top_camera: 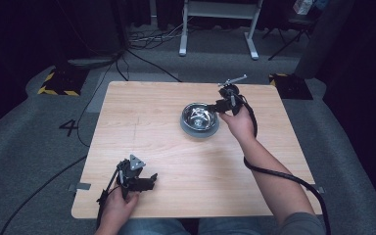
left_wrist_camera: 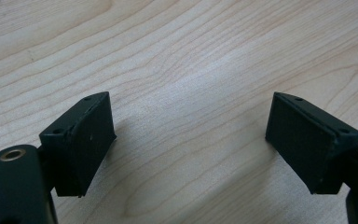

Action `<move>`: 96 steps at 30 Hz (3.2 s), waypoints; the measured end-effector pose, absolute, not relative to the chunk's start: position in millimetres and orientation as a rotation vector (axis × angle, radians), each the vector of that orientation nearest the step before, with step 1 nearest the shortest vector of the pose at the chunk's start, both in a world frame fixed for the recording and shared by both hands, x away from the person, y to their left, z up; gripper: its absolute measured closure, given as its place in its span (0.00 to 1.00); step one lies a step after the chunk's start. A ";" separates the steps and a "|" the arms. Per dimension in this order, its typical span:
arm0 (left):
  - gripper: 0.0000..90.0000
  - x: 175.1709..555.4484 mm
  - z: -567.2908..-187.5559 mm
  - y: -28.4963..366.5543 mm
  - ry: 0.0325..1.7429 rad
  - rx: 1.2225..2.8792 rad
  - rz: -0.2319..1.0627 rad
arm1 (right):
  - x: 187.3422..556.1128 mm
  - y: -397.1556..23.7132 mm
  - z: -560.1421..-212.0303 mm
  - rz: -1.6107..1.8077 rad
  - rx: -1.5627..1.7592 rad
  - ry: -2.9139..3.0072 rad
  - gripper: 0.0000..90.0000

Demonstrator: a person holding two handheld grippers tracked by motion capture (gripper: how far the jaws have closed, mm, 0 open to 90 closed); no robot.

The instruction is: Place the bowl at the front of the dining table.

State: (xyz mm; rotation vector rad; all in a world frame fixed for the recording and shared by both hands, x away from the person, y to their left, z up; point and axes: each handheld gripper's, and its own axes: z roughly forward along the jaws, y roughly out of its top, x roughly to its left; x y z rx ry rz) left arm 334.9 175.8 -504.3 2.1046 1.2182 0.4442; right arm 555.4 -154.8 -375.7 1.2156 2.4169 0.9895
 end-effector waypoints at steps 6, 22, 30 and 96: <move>0.17 334.9 -504.4 175.7 1.218 2.105 0.445 | 539.6 -163.2 -362.3 1.023 1.187 2.425 0.52; 0.17 334.9 -504.2 175.9 1.217 2.107 0.444 | 499.7 -188.3 -348.9 1.023 1.150 2.473 0.49; 0.17 335.0 -504.3 175.8 1.216 2.106 0.444 | 482.6 -203.0 -352.2 1.025 1.150 2.478 0.49; 0.17 337.7 -504.3 175.5 1.196 2.117 0.430 | 359.5 -301.1 -487.5 1.043 1.082 2.397 0.43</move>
